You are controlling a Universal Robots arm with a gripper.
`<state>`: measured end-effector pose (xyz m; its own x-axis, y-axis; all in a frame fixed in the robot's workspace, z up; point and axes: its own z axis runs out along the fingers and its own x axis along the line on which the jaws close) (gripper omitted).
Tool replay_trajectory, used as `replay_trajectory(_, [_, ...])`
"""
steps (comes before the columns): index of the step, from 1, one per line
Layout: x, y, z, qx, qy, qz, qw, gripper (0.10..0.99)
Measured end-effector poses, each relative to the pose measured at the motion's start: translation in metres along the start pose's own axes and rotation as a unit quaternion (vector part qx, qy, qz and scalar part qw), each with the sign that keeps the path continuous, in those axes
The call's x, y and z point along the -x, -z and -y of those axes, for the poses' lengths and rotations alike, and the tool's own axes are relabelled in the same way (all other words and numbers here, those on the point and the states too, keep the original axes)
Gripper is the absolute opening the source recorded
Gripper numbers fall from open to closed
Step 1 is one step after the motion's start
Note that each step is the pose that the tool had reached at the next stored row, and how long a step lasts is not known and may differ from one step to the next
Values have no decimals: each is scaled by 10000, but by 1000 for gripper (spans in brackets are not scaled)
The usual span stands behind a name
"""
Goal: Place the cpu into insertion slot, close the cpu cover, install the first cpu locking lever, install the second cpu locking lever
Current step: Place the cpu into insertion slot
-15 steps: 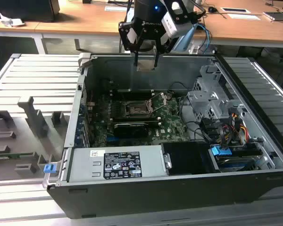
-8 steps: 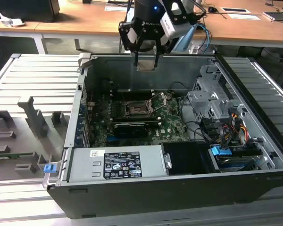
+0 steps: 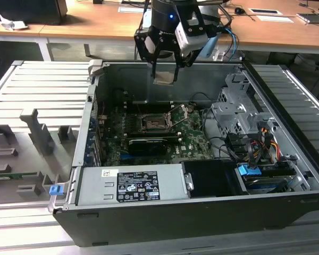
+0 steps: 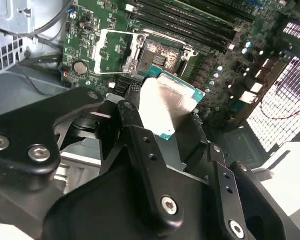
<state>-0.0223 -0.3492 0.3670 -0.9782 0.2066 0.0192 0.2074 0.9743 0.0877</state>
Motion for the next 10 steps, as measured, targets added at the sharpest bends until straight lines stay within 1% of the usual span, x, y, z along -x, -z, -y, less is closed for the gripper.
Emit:
replay_trajectory(2, [0,-19,2,-12,-167,18,9999,529])
replay_trajectory(5, [0,-25,3,-21,-272,29,9996,529])
replay_trajectory(10, [0,-38,4,-14,-624,59,9980,529])
